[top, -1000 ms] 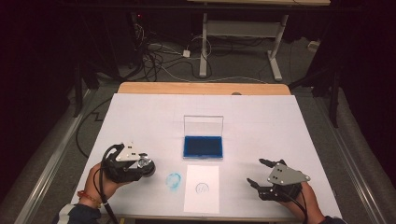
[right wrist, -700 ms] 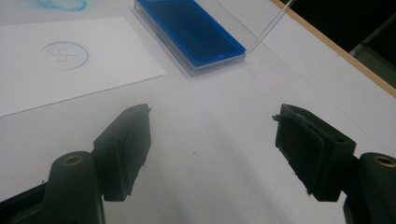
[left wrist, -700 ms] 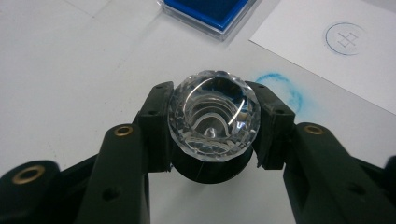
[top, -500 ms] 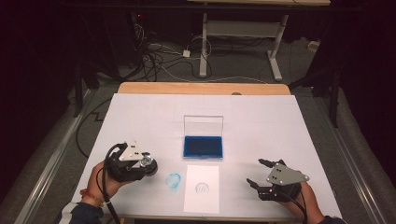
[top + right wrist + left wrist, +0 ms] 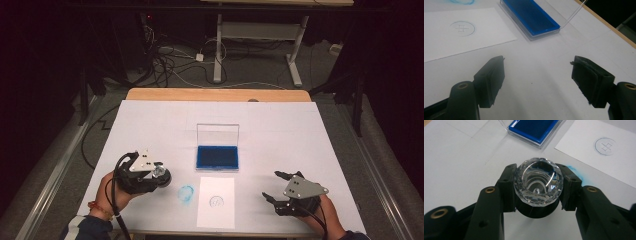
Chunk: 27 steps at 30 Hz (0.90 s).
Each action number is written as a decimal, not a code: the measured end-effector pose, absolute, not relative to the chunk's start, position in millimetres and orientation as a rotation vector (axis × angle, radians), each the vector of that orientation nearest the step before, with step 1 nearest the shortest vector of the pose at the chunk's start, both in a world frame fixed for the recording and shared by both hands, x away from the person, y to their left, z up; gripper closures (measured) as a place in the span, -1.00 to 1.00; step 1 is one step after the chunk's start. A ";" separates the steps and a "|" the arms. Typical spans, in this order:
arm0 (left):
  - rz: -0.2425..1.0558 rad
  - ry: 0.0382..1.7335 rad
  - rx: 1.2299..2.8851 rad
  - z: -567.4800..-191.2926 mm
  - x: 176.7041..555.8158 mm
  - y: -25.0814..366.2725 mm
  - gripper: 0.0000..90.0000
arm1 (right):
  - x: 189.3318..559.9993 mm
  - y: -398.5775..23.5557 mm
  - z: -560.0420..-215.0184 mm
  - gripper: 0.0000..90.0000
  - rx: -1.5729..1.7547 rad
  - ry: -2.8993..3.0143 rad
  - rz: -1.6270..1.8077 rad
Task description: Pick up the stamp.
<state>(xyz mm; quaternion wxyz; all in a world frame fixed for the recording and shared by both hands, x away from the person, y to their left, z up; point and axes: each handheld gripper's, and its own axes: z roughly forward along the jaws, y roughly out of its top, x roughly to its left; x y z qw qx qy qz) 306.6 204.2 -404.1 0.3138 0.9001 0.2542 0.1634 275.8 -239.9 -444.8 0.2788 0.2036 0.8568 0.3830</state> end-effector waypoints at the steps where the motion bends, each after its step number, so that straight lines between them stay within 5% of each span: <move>1: 0.430 0.667 2.374 -403.7 306.8 203.7 0.20 | 276.0 -240.1 -444.9 -0.42 0.542 2.300 1.026; 27: 0.424 0.608 2.346 -394.2 312.9 192.4 0.20 | 275.1 -238.2 -447.2 -0.43 0.543 2.312 1.023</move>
